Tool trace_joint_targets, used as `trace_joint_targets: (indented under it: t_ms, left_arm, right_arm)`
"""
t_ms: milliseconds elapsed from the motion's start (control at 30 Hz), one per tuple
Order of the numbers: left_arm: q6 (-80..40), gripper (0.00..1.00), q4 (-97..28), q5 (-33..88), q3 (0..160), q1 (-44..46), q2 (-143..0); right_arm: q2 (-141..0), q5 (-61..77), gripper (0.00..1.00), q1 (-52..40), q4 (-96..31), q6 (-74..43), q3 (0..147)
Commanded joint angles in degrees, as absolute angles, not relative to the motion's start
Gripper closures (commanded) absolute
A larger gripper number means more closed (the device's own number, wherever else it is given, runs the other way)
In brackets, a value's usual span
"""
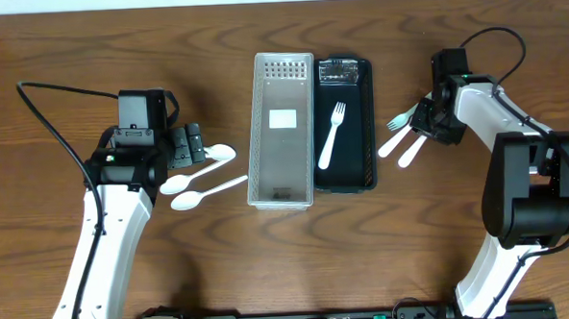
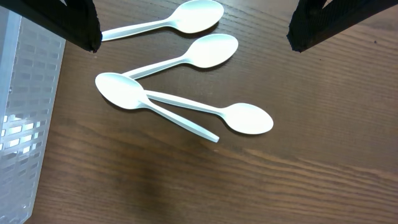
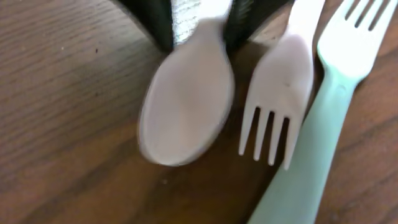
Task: Pack container
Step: 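Return the right gripper to the cutlery and grasp a white knife, then place the knife into the black basket with the right gripper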
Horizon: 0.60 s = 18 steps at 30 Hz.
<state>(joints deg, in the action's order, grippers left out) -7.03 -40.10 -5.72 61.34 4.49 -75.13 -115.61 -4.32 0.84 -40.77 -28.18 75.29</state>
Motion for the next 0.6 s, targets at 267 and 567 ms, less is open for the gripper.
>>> trace_joint_targets:
  t_ms: [267, 567]
  left_arm:
    - [-6.07, 0.02, -40.27, -5.37, 62.43, 4.14, -75.35]
    - [-6.07, 0.02, -40.27, -5.37, 62.43, 4.14, -75.35]
  right_arm:
    - [-107.48, -9.82, 0.99, 0.38, -46.59, -26.85, 74.70]
    - [-86.74, 6.96, 0.99, -7.25, -39.05, -21.19, 74.94]
